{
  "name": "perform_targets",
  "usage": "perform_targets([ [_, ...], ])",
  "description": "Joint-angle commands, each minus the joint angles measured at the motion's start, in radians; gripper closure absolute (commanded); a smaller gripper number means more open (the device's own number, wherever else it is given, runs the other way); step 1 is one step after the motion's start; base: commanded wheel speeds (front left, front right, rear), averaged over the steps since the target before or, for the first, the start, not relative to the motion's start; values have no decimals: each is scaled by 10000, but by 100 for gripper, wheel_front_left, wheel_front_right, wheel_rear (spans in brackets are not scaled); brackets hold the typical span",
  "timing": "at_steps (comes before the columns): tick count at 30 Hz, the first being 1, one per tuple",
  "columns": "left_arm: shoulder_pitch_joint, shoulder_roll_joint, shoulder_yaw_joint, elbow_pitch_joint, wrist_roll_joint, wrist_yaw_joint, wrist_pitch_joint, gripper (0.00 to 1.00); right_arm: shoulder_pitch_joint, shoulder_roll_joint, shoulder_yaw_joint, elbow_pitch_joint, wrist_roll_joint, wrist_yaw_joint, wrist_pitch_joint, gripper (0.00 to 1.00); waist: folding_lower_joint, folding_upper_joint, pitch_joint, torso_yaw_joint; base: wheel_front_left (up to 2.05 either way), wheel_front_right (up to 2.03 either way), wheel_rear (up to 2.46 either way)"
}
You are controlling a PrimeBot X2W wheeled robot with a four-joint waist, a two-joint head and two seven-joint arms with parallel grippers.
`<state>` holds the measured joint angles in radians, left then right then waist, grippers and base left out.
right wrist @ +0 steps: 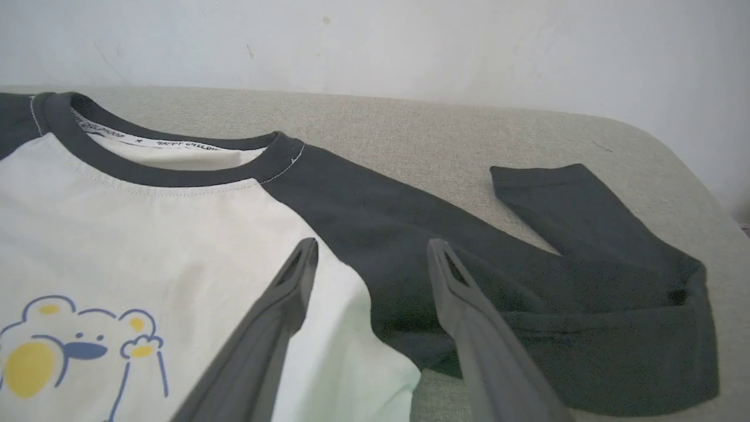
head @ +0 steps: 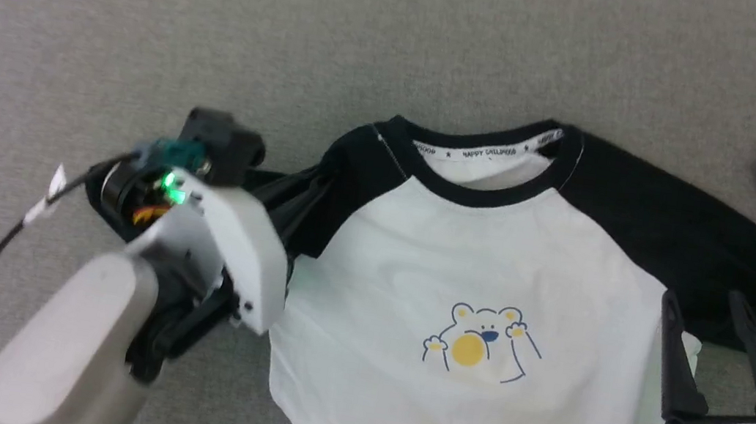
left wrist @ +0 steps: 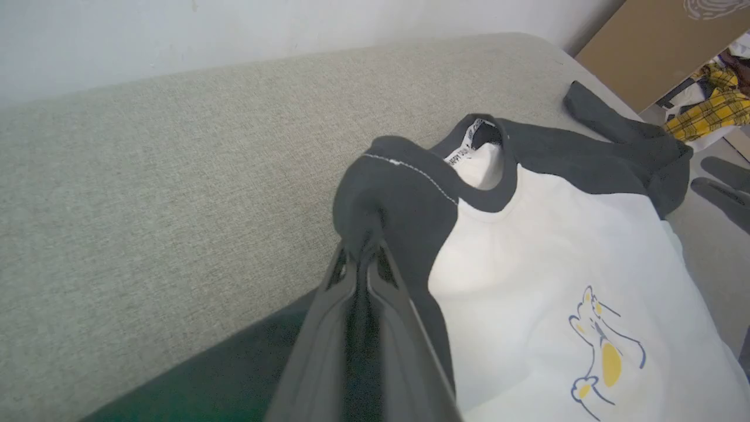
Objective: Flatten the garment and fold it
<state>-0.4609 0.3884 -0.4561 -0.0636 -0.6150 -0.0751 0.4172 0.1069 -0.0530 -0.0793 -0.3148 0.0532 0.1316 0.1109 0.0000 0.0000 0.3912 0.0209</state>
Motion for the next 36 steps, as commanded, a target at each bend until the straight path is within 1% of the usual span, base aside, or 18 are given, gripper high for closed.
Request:
perform_targets([
  [1,430,41,108,-210,76,165,-210,100,83,28,6,-51,44,-9,-37,0,0,0,-449,199,0,0,0],
  [6,1954,245,584,-1230,45,888,-839,100,-13,28,341,-185,-180,-9,113,0,0,0,-585,350,0,0,0],
  [9,2529,324,608,-1626,36,1047,-961,100,-502,26,621,-280,-220,-9,486,0,0,0,-468,474,0,0,0],
  [11,2628,331,574,-1786,36,1054,-988,100,-1075,-225,812,-367,-341,-9,905,0,0,0,-319,524,0,0,0],
  [14,2461,292,492,-1935,61,1006,-959,100,-2228,-897,1113,-381,-180,-9,1874,0,0,0,16,553,0,0,0],
  [18,1984,136,367,-1990,88,906,-915,100,-3761,-1978,1579,-45,441,-9,3971,0,0,0,523,596,0,0,0],
  [19,1984,136,367,-1990,88,906,-915,100,-3761,-1978,1579,-45,441,-9,3971,0,0,0,523,596,0,0,0],
  [22,1623,38,262,-1965,122,798,-894,100,-4621,-2907,2007,313,1192,-9,5769,0,0,0,892,692,0,0,0],
  [24,1421,-14,194,-1931,137,717,-890,100,-5019,-3763,2433,504,1648,-9,6965,0,0,0,1101,785,0,0,0],
  [25,1330,-39,163,-1907,145,681,-895,100,-5195,-4162,2615,530,1906,-9,7405,0,0,0,1190,836,0,0,0],
  [28,1104,-123,74,-1817,146,581,-916,100,-5484,-5082,3069,590,2763,-9,8481,0,0,0,1391,1003,0,0,0],
  [31,945,-195,29,-1732,114,521,-937,100,-5691,-5773,3428,561,3389,-9,8926,0,0,0,1567,1147,0,0,0],
  [34,838,-254,0,-1668,69,481,-956,100,-5928,-6278,3802,622,3515,-9,8799,0,0,0,1744,1290,0,0,0],
  [36,774,-287,-20,-1629,51,458,-975,100,-6036,-6427,4036,772,3586,-9,8640,0,0,0,1851,1381,0,0,0],
])
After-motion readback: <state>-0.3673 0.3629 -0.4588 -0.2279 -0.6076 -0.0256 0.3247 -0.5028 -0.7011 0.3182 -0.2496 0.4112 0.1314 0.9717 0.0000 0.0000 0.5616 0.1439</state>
